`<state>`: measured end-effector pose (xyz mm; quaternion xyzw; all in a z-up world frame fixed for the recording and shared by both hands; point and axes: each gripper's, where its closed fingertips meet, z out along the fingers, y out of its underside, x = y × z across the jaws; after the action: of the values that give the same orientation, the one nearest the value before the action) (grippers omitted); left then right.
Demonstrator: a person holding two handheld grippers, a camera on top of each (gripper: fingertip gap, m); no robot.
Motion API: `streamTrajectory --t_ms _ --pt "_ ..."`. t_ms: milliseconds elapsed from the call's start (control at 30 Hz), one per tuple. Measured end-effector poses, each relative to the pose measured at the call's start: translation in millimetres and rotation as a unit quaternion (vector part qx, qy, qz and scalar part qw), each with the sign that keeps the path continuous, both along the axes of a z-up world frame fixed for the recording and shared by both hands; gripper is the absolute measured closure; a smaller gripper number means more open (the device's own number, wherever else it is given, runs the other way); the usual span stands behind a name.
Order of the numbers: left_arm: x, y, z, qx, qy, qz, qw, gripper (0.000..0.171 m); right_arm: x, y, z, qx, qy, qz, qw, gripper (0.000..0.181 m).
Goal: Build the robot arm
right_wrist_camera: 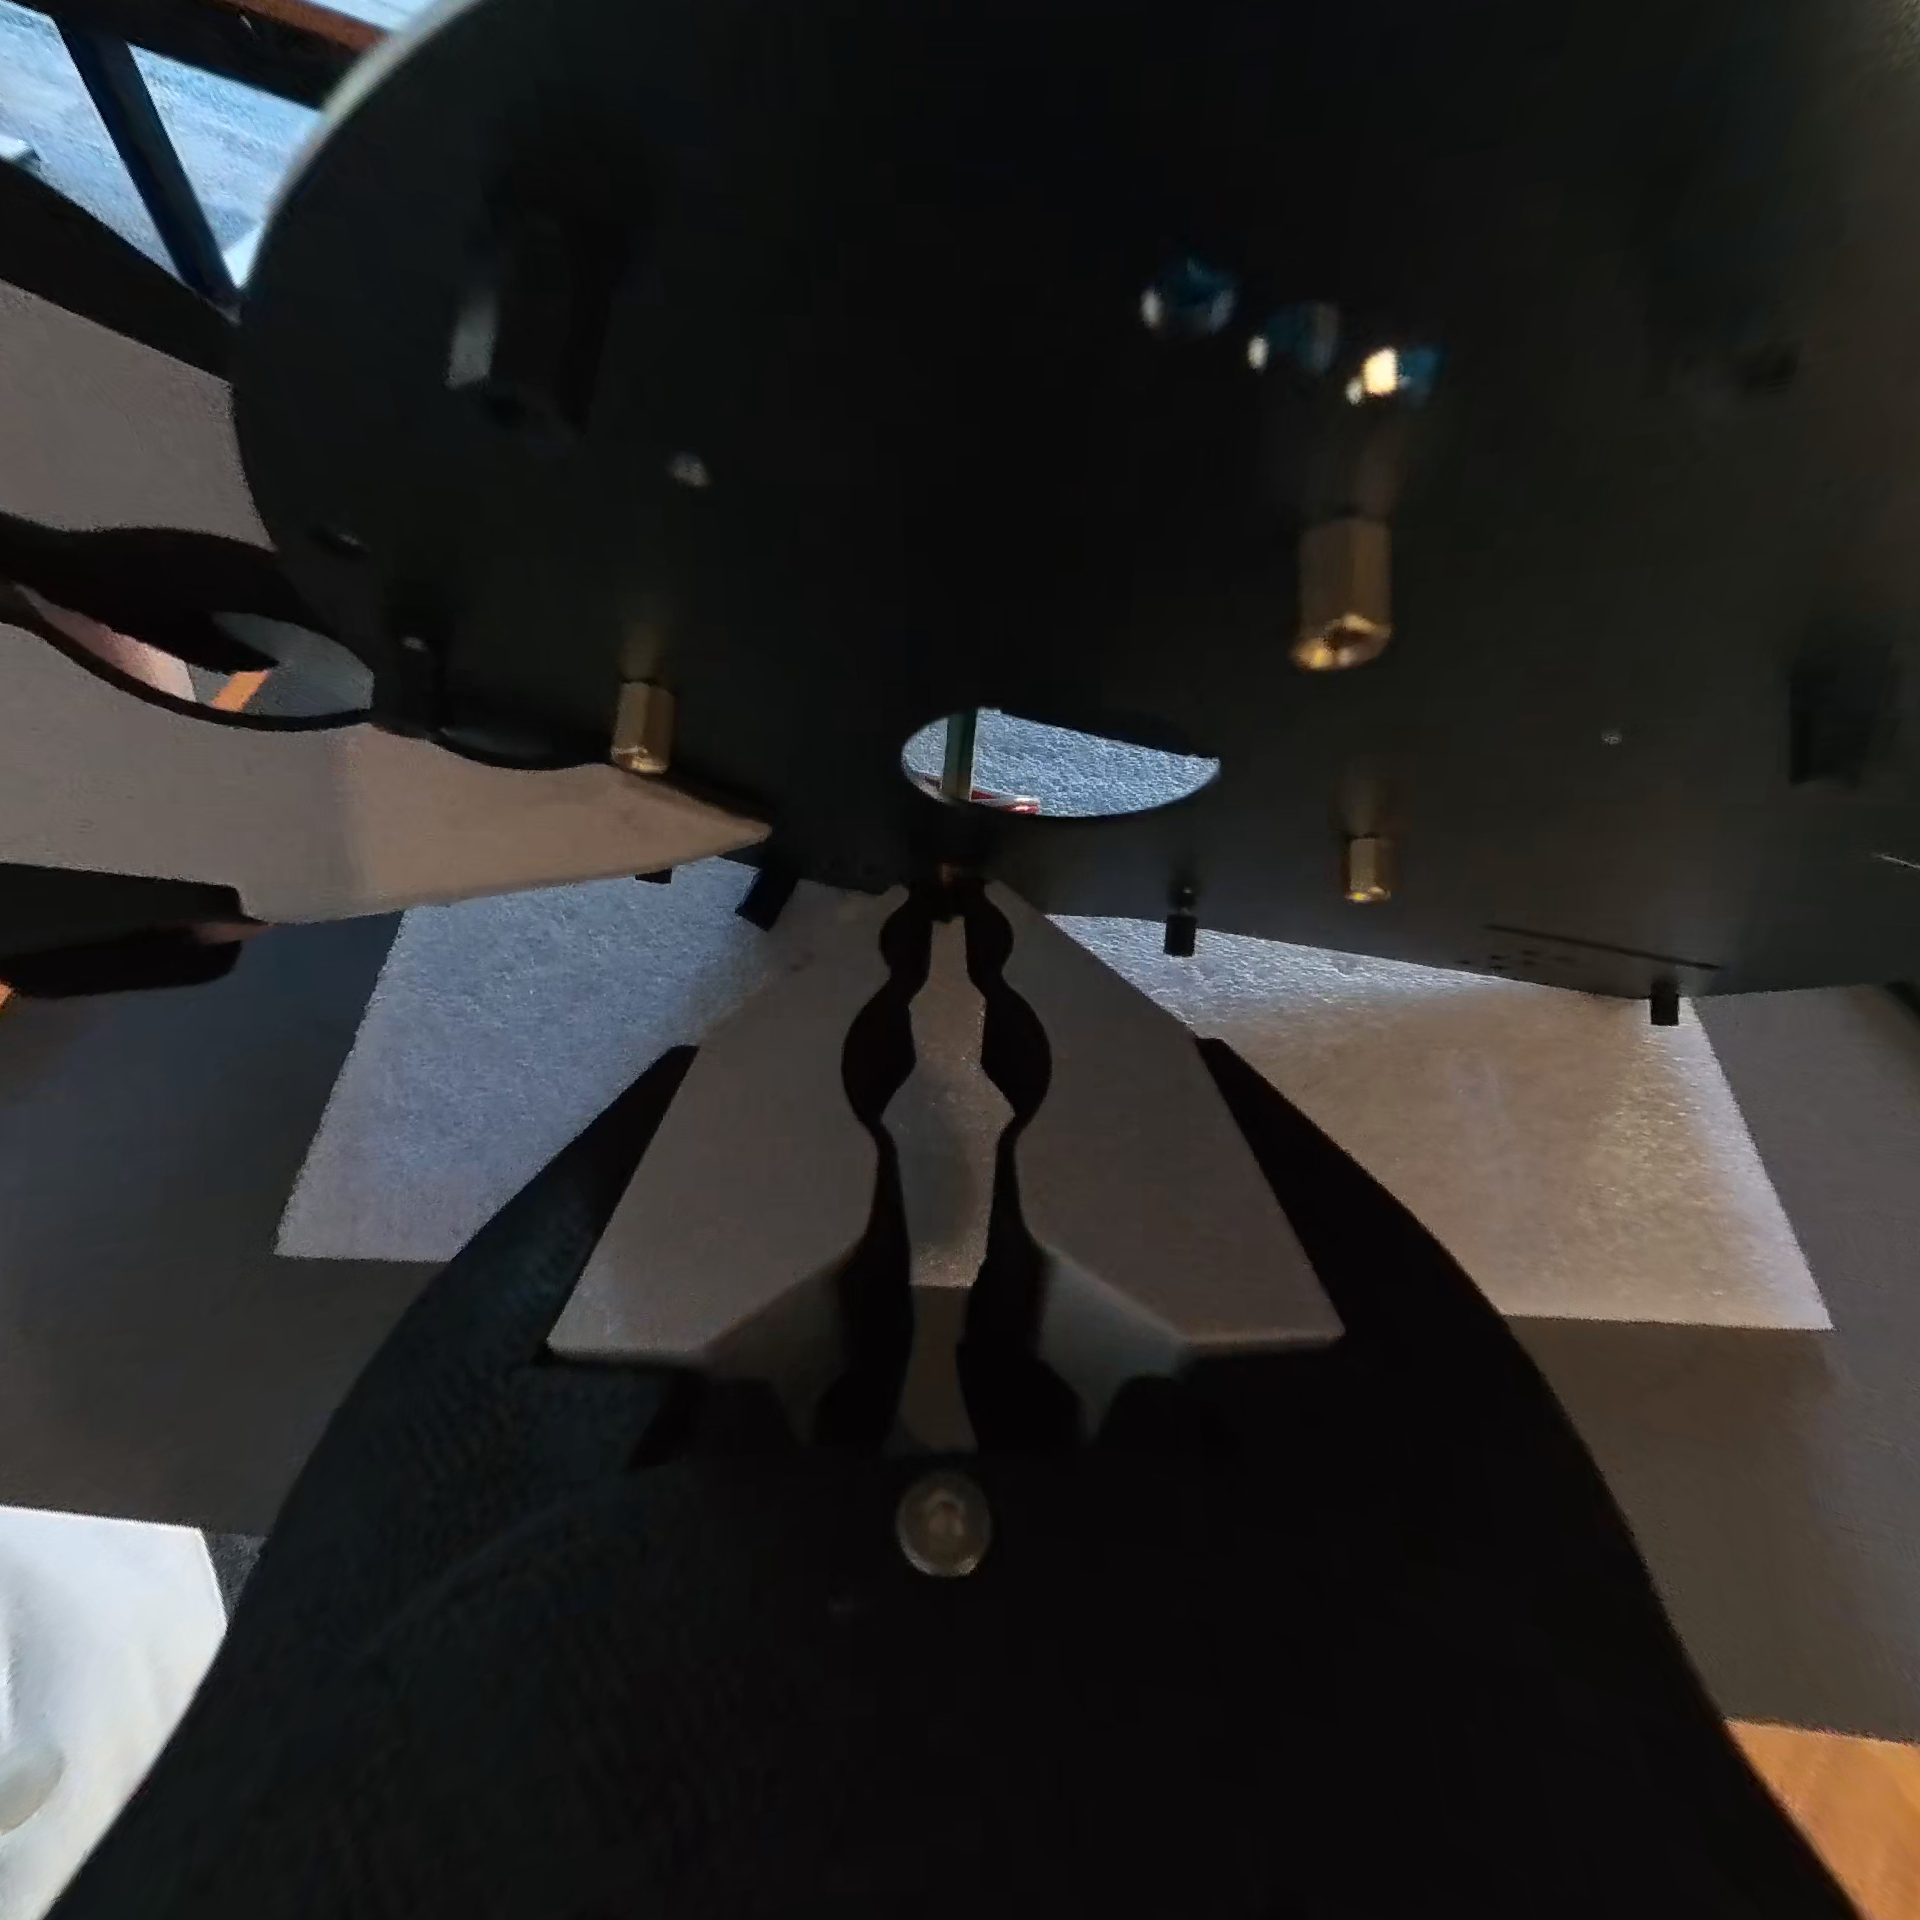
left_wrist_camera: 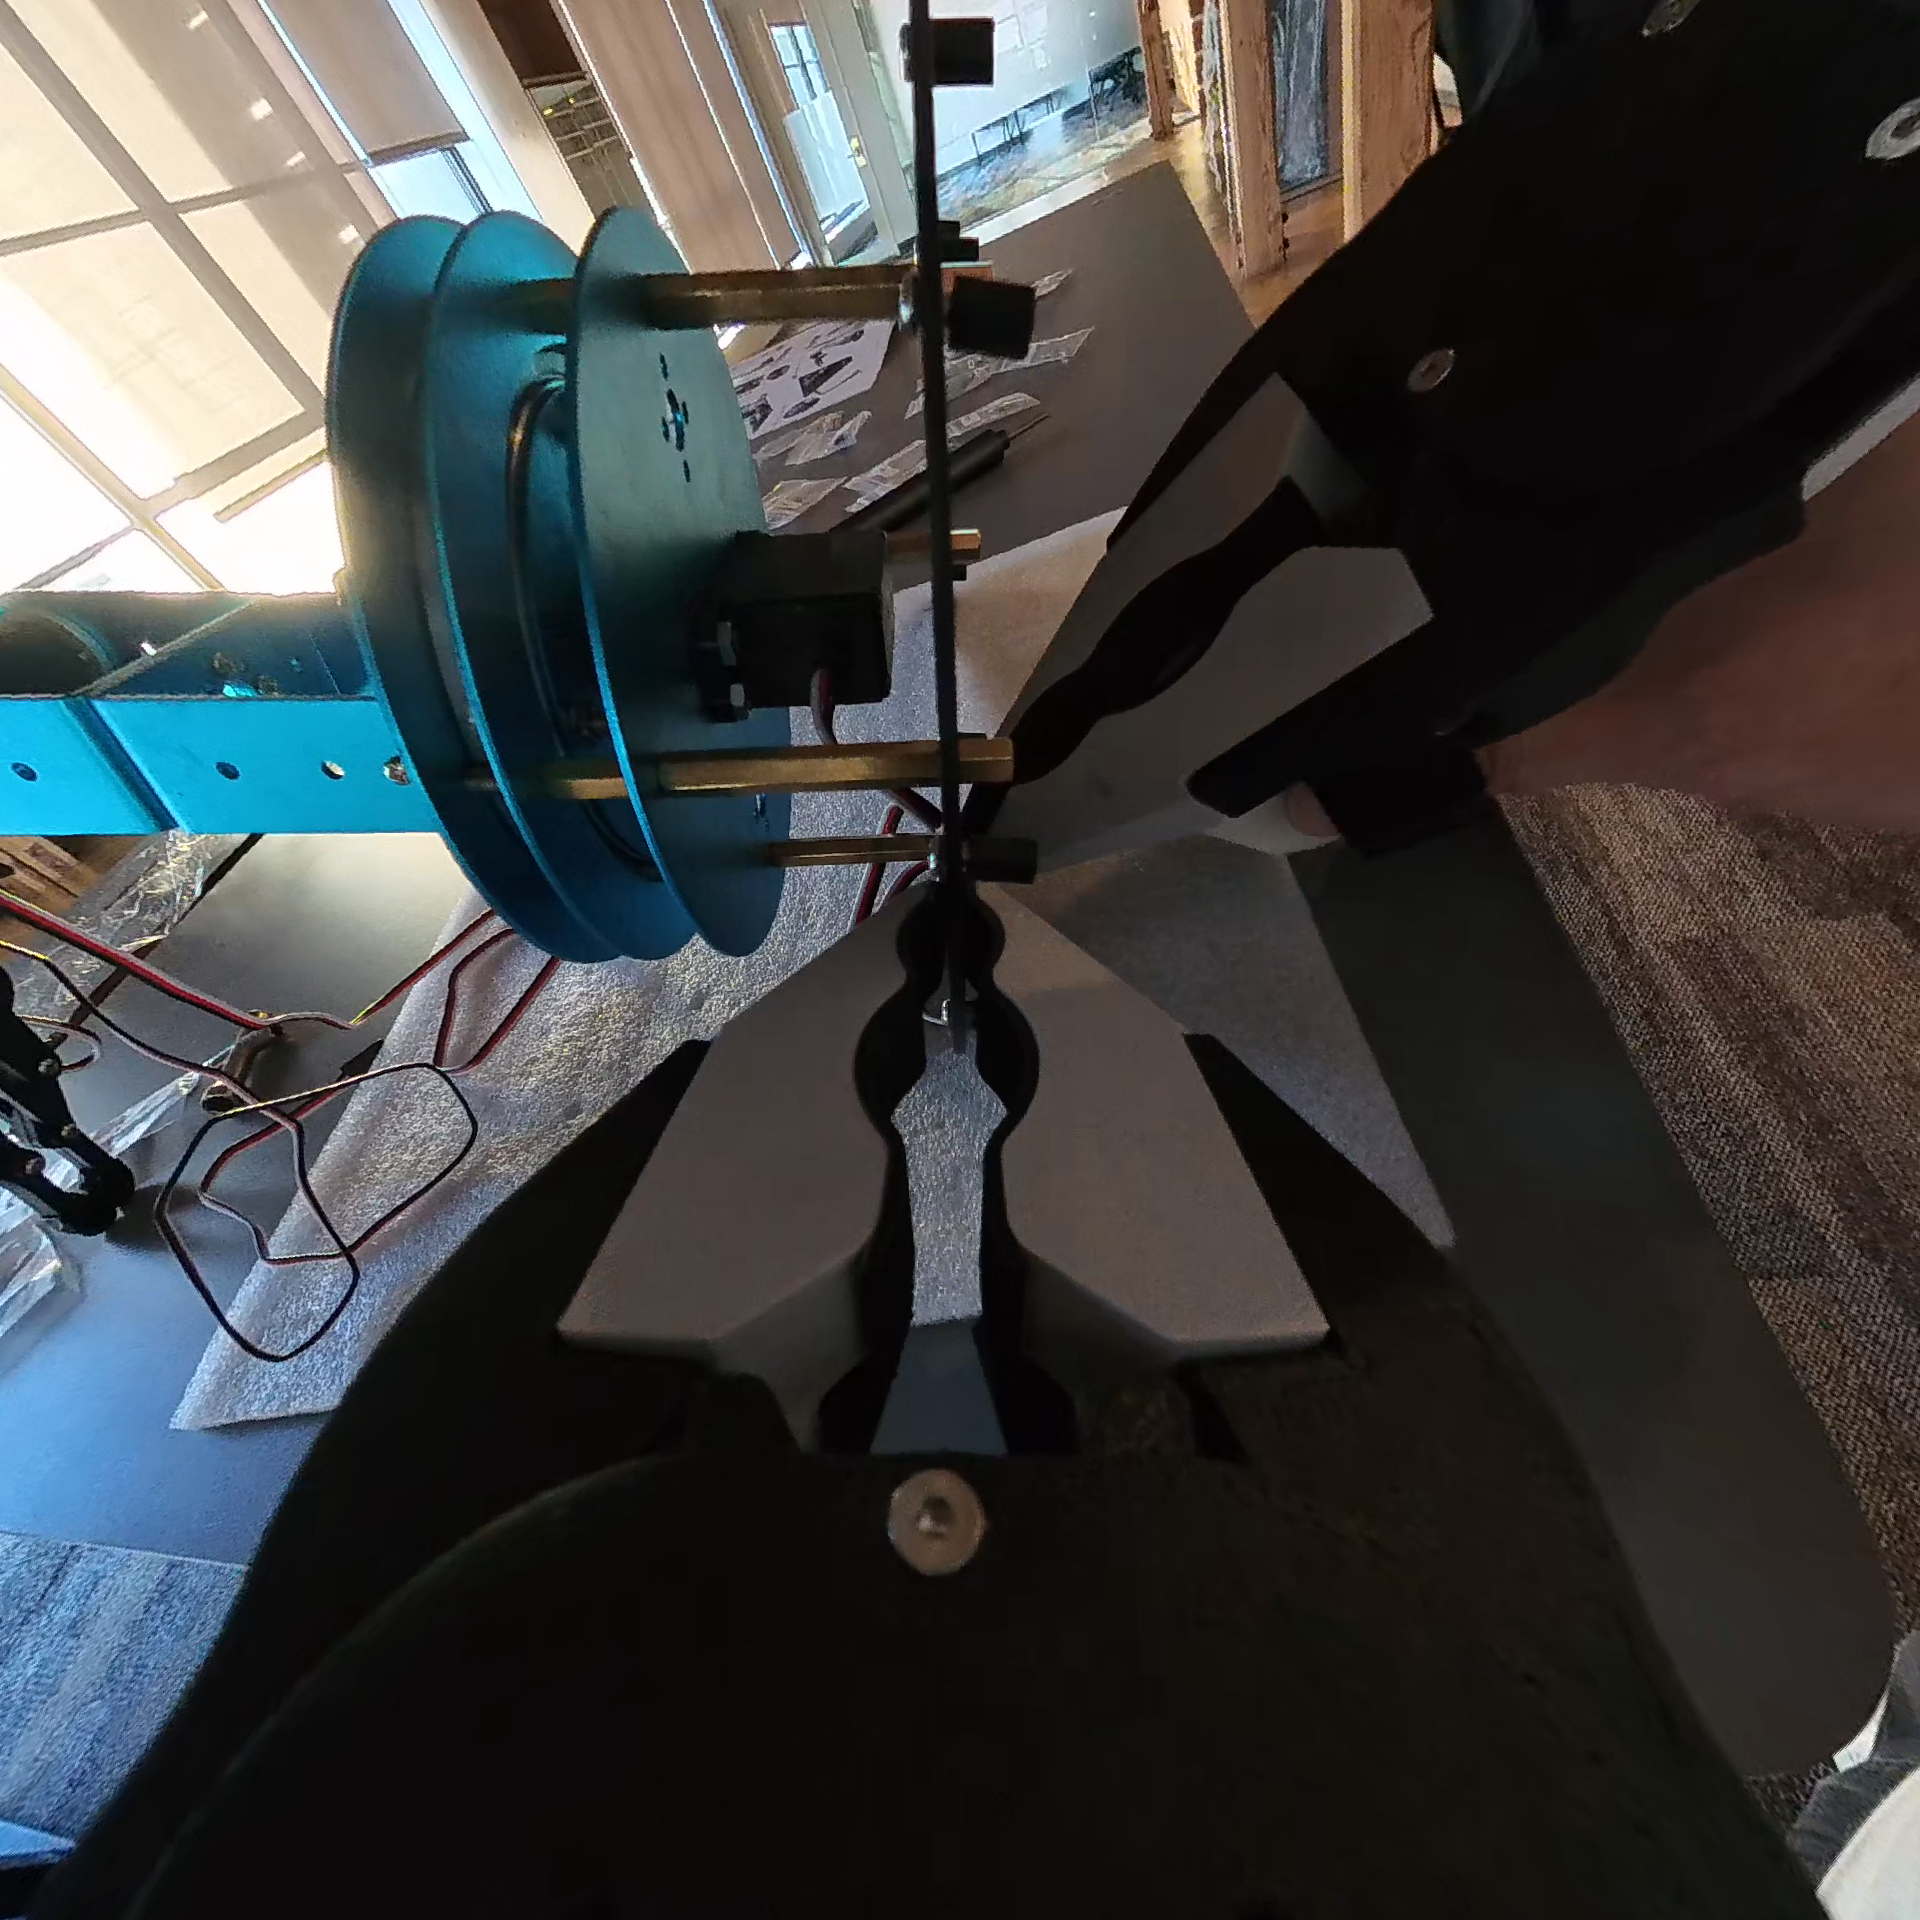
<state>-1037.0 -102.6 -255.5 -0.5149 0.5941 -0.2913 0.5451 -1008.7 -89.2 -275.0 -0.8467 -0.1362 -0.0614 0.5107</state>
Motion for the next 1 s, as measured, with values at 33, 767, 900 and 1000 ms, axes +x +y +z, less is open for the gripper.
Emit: streamTrajectory --t_ms 33,767,900,1000 --pt "0.1 0.0 0.0 0.000 0.000 0.000 1.000 0.171 0.0 0.1 0.0 0.004 0.007 0.000 1.000 0.176" --pt "0.3 0.0 -0.2 -0.001 0.000 0.000 1.000 0.171 -0.7 0.0 2.7 0.043 0.052 0.008 0.998 0.177" --pt "0.2 0.2 -0.2 -0.001 0.000 0.000 1.000 0.171 -0.6 0.4 2.8 0.045 0.042 -0.003 0.998 0.177" --pt "0.2 0.1 -0.2 -0.001 0.000 0.000 1.000 0.171 -0.7 0.3 2.6 0.046 0.063 -0.003 0.997 0.177"
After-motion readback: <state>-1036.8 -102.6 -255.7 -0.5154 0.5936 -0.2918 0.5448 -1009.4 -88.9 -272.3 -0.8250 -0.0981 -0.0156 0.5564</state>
